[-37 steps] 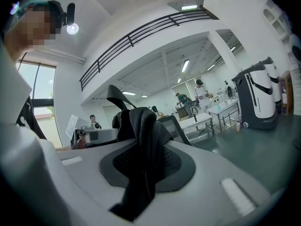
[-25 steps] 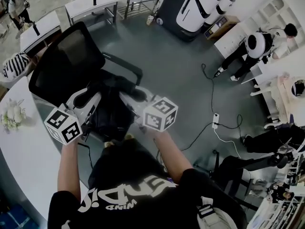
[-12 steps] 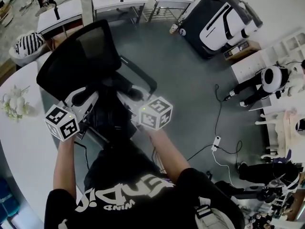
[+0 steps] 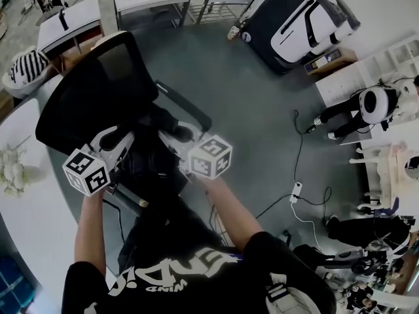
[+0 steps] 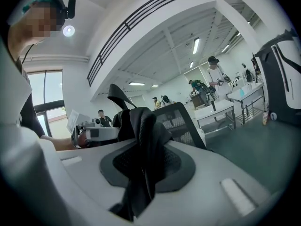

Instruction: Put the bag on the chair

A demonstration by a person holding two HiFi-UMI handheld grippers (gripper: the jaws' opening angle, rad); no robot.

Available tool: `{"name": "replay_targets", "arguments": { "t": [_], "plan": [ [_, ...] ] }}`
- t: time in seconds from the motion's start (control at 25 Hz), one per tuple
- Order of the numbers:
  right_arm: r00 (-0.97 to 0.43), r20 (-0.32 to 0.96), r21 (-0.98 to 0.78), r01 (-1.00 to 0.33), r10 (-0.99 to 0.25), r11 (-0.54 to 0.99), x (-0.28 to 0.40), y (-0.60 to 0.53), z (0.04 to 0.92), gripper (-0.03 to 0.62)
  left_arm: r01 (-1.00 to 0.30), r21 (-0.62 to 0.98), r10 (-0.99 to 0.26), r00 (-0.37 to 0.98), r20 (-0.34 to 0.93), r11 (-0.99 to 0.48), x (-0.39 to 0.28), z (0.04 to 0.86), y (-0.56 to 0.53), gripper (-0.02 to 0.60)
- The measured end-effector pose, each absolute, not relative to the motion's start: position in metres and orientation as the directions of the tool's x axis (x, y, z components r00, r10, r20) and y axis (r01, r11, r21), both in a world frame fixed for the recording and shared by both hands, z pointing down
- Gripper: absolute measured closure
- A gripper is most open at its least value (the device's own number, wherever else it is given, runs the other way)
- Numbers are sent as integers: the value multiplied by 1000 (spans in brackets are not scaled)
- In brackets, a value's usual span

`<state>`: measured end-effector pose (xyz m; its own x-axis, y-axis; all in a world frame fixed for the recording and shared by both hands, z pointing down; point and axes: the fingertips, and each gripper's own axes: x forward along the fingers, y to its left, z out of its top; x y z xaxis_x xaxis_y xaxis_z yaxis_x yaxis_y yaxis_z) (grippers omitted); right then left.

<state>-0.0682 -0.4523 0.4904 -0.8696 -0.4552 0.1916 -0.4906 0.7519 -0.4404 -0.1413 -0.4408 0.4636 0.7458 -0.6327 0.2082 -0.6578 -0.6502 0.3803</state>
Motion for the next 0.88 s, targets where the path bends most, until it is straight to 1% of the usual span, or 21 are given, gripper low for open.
{"name": "replay_targets", "arguments": {
  "t": [0.36,0.6,0.88],
  "plan": [
    [-856,240,-460,-515,-457,723,-56,-499,538,523,-649,432,-612,752,245,-626,-130,514,-488,512],
    [-846,267,-488,-532,-462,692,-52,-514,572,522,-660,436,-608,745,274,-612,-127,548,-505,511],
    [-845,280,-532,-532,-456,659,-51,-517,596,522,-664,467,-616,737,279,-584,-126,573,-513,510]
  ]
}}
